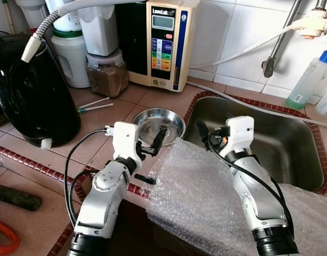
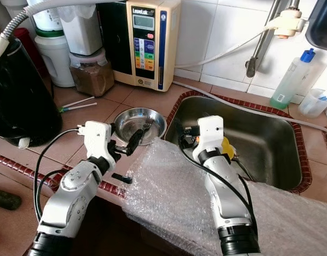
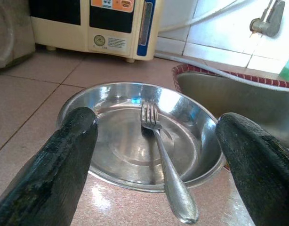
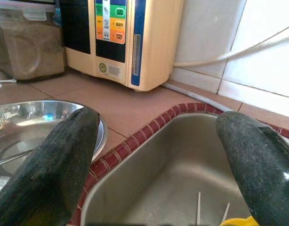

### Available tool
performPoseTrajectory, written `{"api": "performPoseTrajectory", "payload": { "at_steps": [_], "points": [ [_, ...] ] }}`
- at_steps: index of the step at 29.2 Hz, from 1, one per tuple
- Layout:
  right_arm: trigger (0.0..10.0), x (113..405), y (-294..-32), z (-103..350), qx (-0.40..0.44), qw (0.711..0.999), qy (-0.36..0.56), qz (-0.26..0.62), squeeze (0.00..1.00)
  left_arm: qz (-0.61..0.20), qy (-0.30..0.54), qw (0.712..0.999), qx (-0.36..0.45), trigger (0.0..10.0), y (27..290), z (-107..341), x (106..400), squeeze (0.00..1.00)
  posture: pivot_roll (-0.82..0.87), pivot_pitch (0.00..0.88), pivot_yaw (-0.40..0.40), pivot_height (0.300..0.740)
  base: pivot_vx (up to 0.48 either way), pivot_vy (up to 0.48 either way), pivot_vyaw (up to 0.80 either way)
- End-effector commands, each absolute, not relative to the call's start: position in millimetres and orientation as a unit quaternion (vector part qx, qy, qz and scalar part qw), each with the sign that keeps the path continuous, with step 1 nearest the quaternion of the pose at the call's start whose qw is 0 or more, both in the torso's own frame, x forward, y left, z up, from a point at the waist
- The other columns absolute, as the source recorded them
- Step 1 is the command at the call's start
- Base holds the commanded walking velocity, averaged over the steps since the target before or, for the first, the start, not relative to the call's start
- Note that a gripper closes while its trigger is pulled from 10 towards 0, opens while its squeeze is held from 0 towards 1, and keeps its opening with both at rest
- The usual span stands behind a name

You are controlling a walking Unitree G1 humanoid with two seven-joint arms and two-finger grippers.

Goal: Kitchen organization

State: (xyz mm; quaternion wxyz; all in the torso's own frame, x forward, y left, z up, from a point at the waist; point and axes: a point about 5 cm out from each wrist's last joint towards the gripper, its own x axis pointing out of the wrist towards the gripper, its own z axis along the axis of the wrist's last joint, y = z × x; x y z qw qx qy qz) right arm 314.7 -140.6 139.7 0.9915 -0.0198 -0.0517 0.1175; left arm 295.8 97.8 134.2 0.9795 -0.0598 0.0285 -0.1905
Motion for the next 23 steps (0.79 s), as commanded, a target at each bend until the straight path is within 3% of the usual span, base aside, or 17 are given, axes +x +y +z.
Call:
{"api": "performPoseTrajectory", "payload": {
  "at_steps": [1,7,14,23],
  "points": [
    [10.0,314.4,-142.4,141.2,-0.025,0.992,-0.052,0.114,0.0,-0.193,0.023,0.979,-0.06,10.0,98.5,138.7,296.7,0.0,0.06,0.0,-0.034,0.74,0.0,-0.36,0.0],
    [10.0,315.4,-145.1,141.8,-0.021,0.993,-0.049,0.107,0.0,-0.195,0.024,0.978,-0.064,10.0,97.3,138.7,296.1,0.0,0.06,0.0,-0.032,0.74,0.0,-0.375,0.0],
    [10.0,313.8,-144.5,141.1,-0.019,0.993,-0.051,0.109,0.0,-0.198,0.028,0.978,-0.064,10.0,95.4,137.4,295.5,0.0,0.05,0.0,-0.033,0.74,0.0,-0.376,-0.63],
    [10.0,314.5,-145.7,141.6,-0.024,0.993,-0.052,0.108,0.0,-0.185,0.017,0.979,-0.088,10.0,96.8,139.8,296.2,0.0,0.05,0.0,-0.035,0.74,0.0,-0.329,0.0]
  ]
}}
